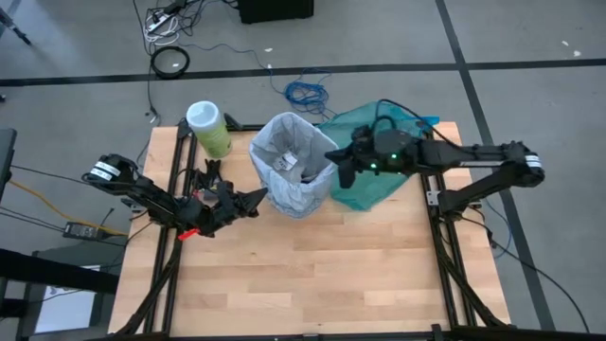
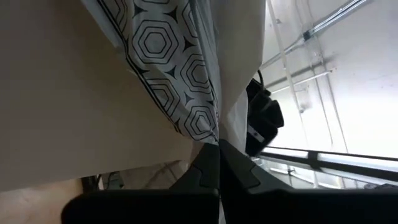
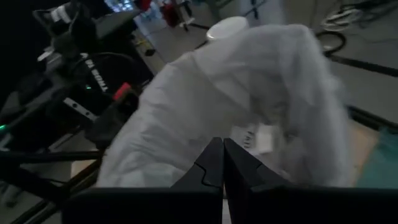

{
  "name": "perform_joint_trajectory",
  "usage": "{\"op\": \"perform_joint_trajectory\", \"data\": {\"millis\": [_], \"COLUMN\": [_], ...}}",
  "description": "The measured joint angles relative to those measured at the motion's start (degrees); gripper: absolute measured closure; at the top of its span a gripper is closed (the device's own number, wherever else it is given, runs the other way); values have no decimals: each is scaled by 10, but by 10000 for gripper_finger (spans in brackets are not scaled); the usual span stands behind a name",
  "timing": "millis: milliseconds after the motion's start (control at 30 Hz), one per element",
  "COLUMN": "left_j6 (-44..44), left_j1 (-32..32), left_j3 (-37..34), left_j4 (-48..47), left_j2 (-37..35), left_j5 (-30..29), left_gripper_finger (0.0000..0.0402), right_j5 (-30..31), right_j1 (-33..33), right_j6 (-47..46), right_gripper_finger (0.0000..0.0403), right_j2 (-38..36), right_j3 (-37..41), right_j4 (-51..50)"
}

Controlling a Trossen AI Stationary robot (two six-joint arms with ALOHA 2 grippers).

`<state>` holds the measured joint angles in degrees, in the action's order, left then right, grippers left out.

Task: Place trash/remove bag and relplace
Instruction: Remove the light blue trash bag from the trash bin

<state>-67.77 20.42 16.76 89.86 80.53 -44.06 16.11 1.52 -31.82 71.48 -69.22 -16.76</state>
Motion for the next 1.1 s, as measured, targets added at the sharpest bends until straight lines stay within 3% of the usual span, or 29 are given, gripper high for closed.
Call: {"op": "perform_joint_trajectory", "data": {"millis": [300,600,933,1100], "left_j6": [-41,37,107,106], "left_j1": [2,2,-8,-11], "left_j3": [73,146,144,144], "left_j4": [0,-2,-3,-5], "left_j2": [-9,-67,-130,-133], "left_j5": [2,-17,-76,-77], "left_gripper_finger": [400,400,400,400], "right_j5": [-24,-6,-8,-8], "right_j1": [1,1,1,-4], "right_j6": [2,37,35,40], "right_gripper_finger": [403,403,403,403], "right_j2": [61,67,71,63], "right_j3": [-7,-6,-2,-4], "right_j4": [-3,1,-61,-20]}}
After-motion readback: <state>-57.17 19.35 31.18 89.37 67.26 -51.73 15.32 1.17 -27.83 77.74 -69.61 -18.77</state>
